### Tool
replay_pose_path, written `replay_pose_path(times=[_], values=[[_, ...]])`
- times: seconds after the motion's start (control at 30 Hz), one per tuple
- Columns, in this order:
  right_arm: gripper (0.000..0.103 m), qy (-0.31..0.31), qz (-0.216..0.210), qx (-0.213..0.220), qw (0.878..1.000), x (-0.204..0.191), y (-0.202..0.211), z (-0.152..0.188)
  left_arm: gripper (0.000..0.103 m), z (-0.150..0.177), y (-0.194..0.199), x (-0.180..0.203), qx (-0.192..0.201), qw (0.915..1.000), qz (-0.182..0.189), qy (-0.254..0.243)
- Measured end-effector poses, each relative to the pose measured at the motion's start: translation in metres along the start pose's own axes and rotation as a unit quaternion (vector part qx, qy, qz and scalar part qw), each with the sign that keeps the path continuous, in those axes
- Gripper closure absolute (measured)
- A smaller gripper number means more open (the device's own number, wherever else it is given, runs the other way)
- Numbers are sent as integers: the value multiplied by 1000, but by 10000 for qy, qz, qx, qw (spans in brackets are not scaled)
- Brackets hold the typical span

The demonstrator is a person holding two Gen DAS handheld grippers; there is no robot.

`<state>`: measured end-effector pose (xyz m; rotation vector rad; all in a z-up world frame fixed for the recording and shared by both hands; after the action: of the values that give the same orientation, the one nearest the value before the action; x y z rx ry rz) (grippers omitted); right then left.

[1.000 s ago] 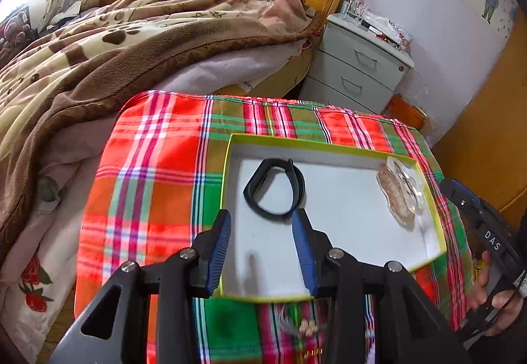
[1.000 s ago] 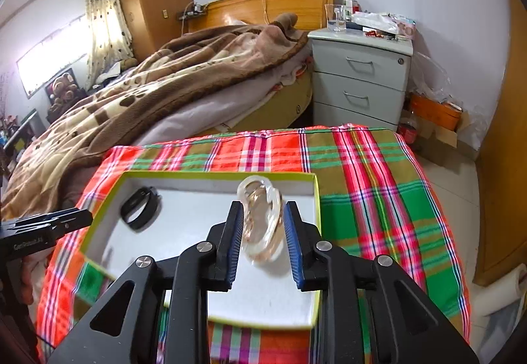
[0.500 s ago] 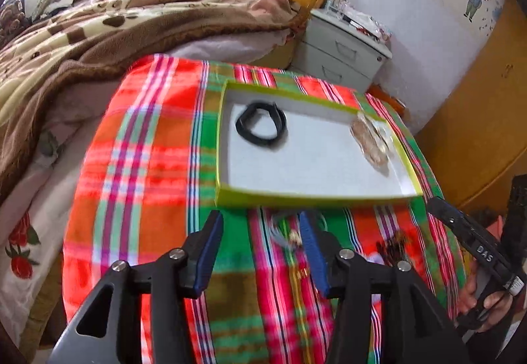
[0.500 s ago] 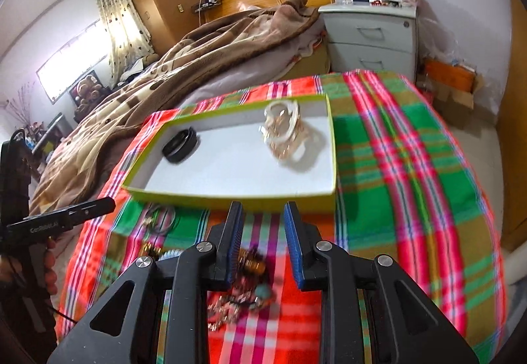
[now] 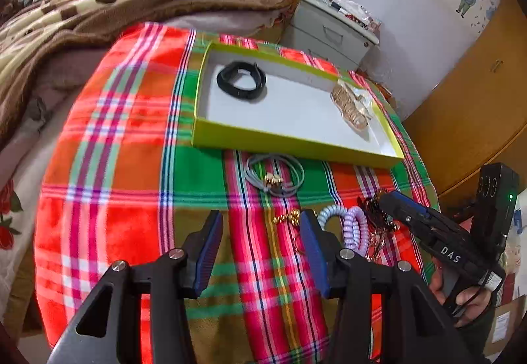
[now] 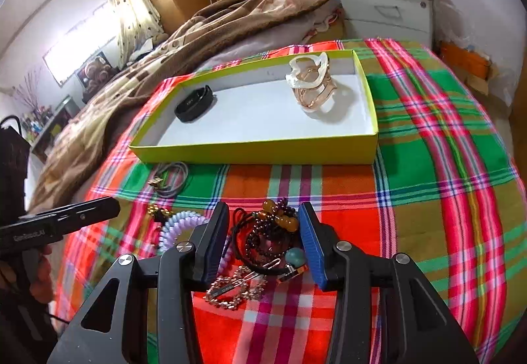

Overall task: Organize jewelry
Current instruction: 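Grasp the brown beaded hair tie with the right tool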

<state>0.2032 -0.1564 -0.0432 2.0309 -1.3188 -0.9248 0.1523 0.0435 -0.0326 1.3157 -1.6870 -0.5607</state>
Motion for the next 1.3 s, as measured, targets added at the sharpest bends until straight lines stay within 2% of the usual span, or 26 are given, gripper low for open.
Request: replay_pose_path(times=[0.2,0.33,0.53,0.57,0.6,0.63,0.8,0.93,1.07,1.3], values=[[59,184,388,-11,9991,-1,-4,3,53,3,-3,3,-52,10000,-20,-34],[72,339,514,-23,9981,-2,-7,8,53,3,-6,5,-68,9999,-46,-61],[77,385,608,75,9974,-4,-3,10,53,4,-8,5,-99,9999,-35,-52],[84,374,601,96,9974,-4,-3,10,53,4,-8,5,-94,9999,-36,-58],[93,345,583,145,9976,-4,-1,10,53,4,-9,5,-93,9999,-38,-61],[94,315,555,198,9978,-3,2,9,53,4,-9,5,-95,9999,-44,-54],[94,-83,191,305,9993,7,8,4,53,3,-10,3,-99,9999,-78,-15],[94,-610,-494,395,9961,16,15,0,53,4,-12,1,-101,9999,-96,-5],[94,-870,-792,559,9915,19,22,-5,53,3,-14,1,-119,9999,-93,-2],[94,-930,-610,800,9906,22,34,-13,53,-8,-24,-2,-138,9998,-125,116]])
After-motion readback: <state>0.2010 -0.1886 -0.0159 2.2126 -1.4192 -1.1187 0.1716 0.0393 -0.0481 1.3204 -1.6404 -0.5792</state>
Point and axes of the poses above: each gripper's, at about its wrist camera, not at the fingertips, and y roughly against the way its jaws point, x to its right, z to its underside, the point moved 5 cm from there along -y, roughly the way its jaws point, and after that the axes turned 1 degree about z, right-handed, at the moved point
